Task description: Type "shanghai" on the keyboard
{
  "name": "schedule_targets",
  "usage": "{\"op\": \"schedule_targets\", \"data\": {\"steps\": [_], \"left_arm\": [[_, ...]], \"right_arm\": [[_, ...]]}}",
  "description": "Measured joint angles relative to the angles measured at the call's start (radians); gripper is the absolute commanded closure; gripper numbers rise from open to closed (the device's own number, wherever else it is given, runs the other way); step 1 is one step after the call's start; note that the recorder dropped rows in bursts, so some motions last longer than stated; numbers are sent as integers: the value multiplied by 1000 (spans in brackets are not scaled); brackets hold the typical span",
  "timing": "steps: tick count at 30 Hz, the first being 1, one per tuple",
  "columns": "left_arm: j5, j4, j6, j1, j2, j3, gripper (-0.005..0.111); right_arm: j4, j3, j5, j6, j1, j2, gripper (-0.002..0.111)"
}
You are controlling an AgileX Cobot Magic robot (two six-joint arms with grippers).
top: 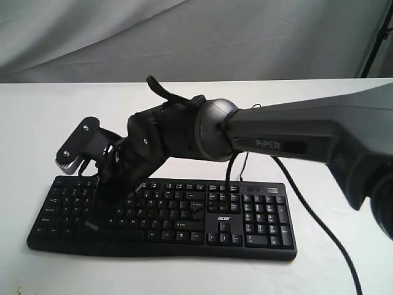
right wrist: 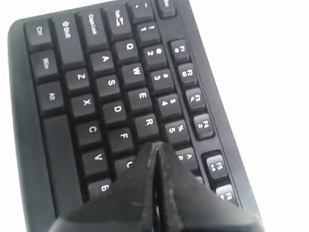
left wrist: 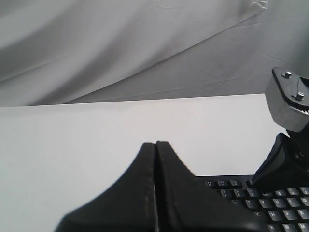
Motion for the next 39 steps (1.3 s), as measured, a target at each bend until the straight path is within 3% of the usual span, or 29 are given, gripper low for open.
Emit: {"op": "schedule_targets", "data": {"steps": [7,16,39], "left_arm": [[0,0,0,0,0,0,107],[0,0,0,0,0,0,107],[0,0,0,0,0,0,107]], "right_arm": [[84,-240,106,-54,0,108,108],[85,-421,185,-56,47,235,108],[85,-450,186,-37,52,279,108]]}}
